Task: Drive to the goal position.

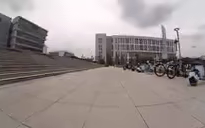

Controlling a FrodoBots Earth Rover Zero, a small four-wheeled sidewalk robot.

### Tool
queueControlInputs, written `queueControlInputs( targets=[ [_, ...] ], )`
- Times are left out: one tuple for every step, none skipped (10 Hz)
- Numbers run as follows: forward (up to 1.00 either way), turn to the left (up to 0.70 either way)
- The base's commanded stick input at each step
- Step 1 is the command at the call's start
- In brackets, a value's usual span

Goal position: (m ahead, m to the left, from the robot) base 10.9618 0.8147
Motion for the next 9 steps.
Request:
queueControlInputs(
  targets=[
    [0.45,0.0],
    [0.45,0.0],
    [0.45,0.0],
    [0.45,0.0],
    [0.45,0.0],
    [0.45,0.0],
    [0.45,0.0],
    [0.45,0.0],
    [0.45,0.0]
  ],
)
